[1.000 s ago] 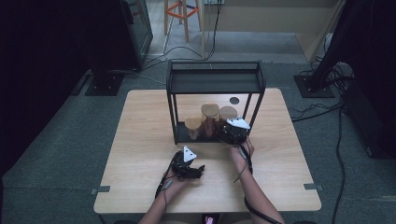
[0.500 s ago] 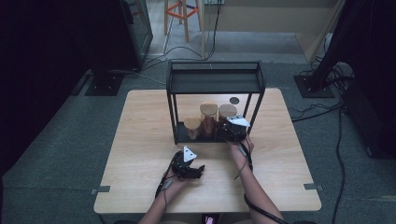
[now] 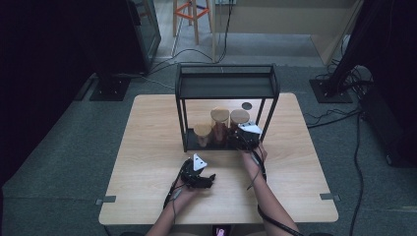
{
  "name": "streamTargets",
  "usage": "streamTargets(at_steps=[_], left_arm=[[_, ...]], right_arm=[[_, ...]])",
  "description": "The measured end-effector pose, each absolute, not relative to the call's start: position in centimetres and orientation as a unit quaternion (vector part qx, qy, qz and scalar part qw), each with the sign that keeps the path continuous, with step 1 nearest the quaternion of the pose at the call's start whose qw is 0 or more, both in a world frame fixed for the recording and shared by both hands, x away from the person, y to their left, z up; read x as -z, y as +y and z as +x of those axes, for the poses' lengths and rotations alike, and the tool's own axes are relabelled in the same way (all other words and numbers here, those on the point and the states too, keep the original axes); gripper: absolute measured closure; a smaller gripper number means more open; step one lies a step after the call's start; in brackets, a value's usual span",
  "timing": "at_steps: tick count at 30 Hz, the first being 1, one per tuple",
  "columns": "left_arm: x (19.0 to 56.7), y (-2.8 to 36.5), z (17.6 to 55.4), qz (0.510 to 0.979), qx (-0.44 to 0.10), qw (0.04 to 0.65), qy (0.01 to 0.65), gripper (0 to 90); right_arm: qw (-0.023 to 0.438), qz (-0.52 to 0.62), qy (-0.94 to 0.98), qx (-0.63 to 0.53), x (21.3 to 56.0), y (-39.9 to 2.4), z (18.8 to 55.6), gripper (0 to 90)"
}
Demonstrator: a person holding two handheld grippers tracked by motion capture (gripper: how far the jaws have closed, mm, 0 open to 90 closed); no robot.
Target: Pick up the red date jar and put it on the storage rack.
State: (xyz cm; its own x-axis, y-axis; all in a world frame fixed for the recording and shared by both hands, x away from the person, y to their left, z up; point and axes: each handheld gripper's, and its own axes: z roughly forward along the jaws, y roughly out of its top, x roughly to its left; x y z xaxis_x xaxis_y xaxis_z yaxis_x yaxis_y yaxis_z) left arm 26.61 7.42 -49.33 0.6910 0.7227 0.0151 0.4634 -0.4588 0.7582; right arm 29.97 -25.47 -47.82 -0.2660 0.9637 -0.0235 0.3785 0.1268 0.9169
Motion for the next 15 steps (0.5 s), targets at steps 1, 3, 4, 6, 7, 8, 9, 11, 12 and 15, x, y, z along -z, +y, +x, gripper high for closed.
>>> streamTargets(at_steps=[1,3,4,6,7,8,9,11,12,15], left_arm=[[49.32,7.42,26.61,0.837,-0.17,0.381,0.354,21.3],[49.32,7.42,26.61,0.837,-0.17,0.381,0.354,21.3],[49.33,7.42,26.61,0.837,-0.17,0.381,0.354,21.3],[49.35,7.42,26.6,0.837,-0.17,0.382,0.354,21.3],[49.35,7.42,26.6,0.837,-0.17,0.381,0.354,21.3],[49.35,7.42,26.6,0.837,-0.17,0.381,0.354,21.3],[49.35,7.42,26.6,0.837,-0.17,0.381,0.354,21.3],[49.35,7.42,26.6,0.837,-0.17,0.381,0.354,21.3],[49.35,7.42,26.61,0.837,-0.17,0.381,0.354,21.3],[49.35,7.42,26.61,0.837,-0.17,0.381,0.354,21.3]], right_arm=[[0.34,0.503,0.668,-0.43,47.77,-25.44,29.94,21.3],[0.34,0.505,0.668,-0.427,47.6,-25.32,29.89,21.0],[0.34,0.506,0.669,-0.426,47.57,-25.26,29.85,20.9],[0.342,0.505,0.67,-0.424,47.54,-25.17,29.76,20.7],[0.343,0.505,0.67,-0.423,47.54,-25.15,29.72,20.7],[0.343,0.506,0.669,-0.422,47.54,-25.13,29.68,20.7],[0.343,0.507,0.669,-0.422,47.56,-25.15,29.65,20.7],[0.341,0.509,0.668,-0.424,47.54,-25.23,29.58,20.7],[0.341,0.509,0.668,-0.423,47.52,-25.23,29.53,20.7],[0.339,0.508,0.668,-0.425,47.47,-25.27,29.4,20.7]])
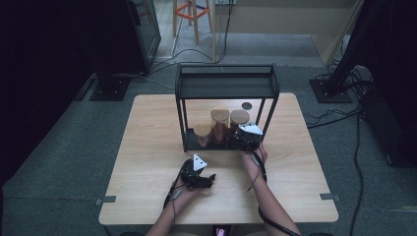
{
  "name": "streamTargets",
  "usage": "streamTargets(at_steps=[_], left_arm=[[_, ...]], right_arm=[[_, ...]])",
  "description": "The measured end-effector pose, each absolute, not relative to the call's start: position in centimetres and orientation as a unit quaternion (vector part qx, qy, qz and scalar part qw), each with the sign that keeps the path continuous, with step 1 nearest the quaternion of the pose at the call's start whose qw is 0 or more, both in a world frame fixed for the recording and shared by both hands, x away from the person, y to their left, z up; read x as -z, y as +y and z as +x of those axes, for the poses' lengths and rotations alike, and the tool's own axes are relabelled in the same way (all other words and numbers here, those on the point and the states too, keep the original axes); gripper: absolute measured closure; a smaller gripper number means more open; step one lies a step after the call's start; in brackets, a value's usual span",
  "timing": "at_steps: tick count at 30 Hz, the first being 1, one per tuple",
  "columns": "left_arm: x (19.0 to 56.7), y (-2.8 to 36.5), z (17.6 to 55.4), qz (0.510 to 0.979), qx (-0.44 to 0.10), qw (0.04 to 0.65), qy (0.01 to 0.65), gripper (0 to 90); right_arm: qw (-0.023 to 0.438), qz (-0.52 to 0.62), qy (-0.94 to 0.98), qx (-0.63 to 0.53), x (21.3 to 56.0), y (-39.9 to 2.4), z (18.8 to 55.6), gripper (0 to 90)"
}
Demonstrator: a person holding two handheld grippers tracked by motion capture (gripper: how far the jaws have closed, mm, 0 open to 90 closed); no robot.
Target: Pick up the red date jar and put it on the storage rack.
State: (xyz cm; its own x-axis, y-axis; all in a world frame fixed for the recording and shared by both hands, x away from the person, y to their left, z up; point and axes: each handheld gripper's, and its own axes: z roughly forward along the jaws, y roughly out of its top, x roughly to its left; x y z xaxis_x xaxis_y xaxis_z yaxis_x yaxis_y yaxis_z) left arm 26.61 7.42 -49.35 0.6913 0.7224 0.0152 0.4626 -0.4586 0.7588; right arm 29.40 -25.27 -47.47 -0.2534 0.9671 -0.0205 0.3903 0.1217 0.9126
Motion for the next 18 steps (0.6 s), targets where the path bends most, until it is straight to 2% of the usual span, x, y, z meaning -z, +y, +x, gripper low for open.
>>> streamTargets(at_steps=[18], left_arm=[[49.3,7.4,26.6,0.838,-0.171,0.38,0.353,21.3]], right_arm=[[0.329,0.505,0.674,-0.427,47.0,-26.0,28.3,20.6]])
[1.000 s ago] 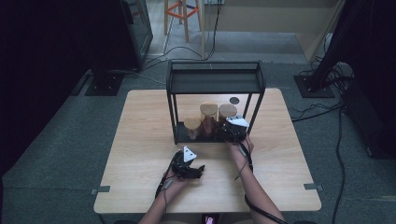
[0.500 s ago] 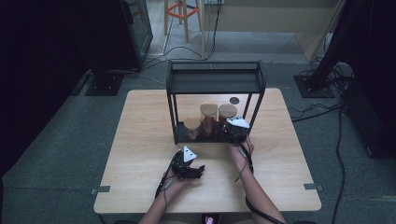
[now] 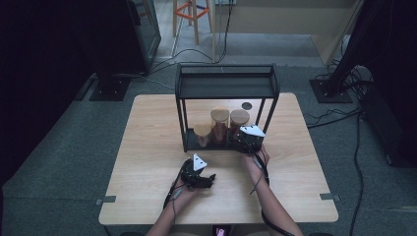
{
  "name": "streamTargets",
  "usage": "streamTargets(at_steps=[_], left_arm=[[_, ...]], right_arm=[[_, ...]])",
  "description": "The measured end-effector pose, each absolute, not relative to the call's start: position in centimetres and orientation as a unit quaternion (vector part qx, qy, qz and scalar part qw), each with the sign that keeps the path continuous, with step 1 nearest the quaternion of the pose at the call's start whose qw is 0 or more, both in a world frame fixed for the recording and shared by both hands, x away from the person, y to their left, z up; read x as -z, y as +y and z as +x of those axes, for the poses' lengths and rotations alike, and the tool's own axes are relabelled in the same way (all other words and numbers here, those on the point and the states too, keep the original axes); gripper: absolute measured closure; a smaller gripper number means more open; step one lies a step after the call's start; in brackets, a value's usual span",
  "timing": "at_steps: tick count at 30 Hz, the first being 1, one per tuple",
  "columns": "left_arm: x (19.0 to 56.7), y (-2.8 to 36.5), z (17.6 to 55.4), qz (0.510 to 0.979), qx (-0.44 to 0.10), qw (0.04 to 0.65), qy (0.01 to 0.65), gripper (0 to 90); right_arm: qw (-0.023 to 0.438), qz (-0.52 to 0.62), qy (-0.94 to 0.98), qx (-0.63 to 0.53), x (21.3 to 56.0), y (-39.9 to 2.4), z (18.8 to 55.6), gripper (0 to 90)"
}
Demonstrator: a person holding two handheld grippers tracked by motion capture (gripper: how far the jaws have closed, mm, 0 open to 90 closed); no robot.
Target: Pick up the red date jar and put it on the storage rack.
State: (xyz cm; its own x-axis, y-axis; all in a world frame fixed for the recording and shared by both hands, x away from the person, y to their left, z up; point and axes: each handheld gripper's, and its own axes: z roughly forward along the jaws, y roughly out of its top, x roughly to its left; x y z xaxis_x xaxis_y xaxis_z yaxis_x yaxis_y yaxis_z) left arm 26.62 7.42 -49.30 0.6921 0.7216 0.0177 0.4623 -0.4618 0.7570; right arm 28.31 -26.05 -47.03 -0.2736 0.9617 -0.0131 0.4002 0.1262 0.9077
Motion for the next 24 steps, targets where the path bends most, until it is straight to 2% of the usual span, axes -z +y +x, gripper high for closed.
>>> streamTargets(at_steps=[24], left_arm=[[49.3,7.4,26.7,0.839,-0.17,0.379,0.352,21.3]], right_arm=[[0.317,0.473,0.696,-0.437,46.7,-27.8,26.4,20.6]])
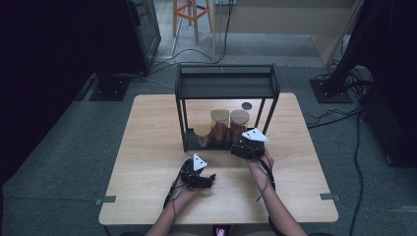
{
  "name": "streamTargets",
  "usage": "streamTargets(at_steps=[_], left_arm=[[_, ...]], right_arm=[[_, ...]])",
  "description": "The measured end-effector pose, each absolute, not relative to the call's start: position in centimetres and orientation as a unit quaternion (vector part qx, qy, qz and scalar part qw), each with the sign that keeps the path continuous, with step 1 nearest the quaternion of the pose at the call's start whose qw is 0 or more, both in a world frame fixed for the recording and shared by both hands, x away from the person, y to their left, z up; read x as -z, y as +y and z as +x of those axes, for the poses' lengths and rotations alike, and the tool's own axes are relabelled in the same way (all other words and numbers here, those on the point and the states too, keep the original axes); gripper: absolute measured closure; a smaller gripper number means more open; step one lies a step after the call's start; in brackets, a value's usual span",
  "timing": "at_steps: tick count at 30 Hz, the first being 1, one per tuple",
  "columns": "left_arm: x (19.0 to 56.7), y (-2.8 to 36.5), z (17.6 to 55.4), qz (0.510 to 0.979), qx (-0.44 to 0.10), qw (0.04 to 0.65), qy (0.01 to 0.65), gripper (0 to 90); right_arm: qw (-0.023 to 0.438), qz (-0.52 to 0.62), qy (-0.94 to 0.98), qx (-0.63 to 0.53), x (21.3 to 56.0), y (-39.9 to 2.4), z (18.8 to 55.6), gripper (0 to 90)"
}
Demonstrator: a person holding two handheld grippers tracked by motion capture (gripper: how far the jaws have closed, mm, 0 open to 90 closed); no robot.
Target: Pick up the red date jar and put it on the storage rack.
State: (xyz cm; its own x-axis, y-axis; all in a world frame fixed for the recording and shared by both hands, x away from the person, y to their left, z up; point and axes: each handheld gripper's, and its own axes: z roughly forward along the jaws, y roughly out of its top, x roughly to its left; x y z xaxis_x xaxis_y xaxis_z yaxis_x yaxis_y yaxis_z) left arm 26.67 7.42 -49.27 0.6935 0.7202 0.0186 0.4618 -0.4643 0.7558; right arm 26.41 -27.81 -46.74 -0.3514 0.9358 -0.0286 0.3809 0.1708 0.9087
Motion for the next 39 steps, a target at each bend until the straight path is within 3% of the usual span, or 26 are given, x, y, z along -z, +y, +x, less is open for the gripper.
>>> streamTargets(at_steps=[39], left_arm=[[49.3,7.4,26.7,0.838,-0.17,0.38,0.353,21.3]], right_arm=[[0.288,0.421,0.716,-0.476,48.0,-31.4,23.8,20.6]])
